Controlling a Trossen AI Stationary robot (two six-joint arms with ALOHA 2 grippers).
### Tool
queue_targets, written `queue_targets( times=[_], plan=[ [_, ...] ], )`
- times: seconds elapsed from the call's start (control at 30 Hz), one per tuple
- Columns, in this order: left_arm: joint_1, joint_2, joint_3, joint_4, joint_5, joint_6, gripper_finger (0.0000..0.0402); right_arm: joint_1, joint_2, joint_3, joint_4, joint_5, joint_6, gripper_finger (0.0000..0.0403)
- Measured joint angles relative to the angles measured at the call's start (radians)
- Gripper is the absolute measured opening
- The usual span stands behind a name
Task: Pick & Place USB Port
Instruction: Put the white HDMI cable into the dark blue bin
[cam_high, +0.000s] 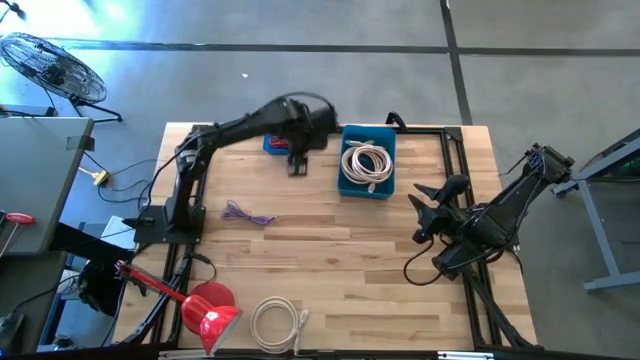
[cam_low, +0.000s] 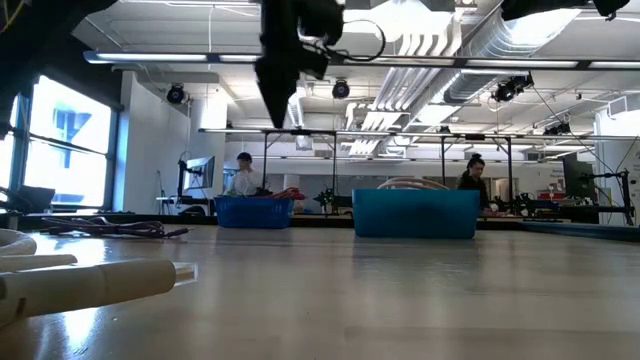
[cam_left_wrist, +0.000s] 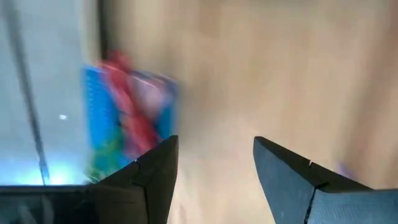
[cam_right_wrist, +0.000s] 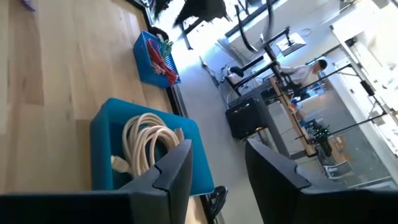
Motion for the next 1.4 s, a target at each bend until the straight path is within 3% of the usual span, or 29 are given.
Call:
queue_targets(
  times=[0.07, 0.23, 0.53, 0.63, 0.8, 0.9, 1.23, 1.4],
  plan=[
    [-0.062, 0.0, 0.015, -0.13, 0.035, -0.003, 0.0201, 0.0, 0.0, 0.0, 0.0, -0.009, 0.004, 0.014],
    [-0.204, -0.029, -0.035, -0.121, 0.186, -0.05, 0.0201, 0.0, 0.0, 0.0, 0.0, -0.016, 0.025, 0.014],
    [-0.299, -0.032, -0.156, -0.125, -0.012, -0.273, 0.0201, 0.0, 0.0, 0.0, 0.015, -0.06, 0.038, 0.014],
    [-0.305, -0.03, -0.221, -0.12, -0.019, -0.424, 0.0201, 0.0, 0.0, 0.0, 0.031, -0.08, 0.037, 0.014],
    [-0.312, -0.031, -0.354, -0.122, -0.05, -0.474, 0.0201, 0.0, 0.0, -0.027, 0.051, -0.08, 0.031, 0.014],
    [-0.31, -0.031, -0.434, -0.118, 0.006, -0.531, 0.0202, 0.0, 0.001, -0.079, 0.063, -0.082, 0.028, 0.014],
    [-0.303, -0.029, -0.636, -0.119, 0.279, -0.379, 0.0202, 0.0, 0.001, -0.242, 0.167, -0.035, -0.003, 0.014],
    [-0.304, -0.029, -0.677, -0.115, 0.264, -0.351, 0.0202, 0.0, 0.001, -0.271, 0.232, -0.032, -0.065, 0.014]
  ],
)
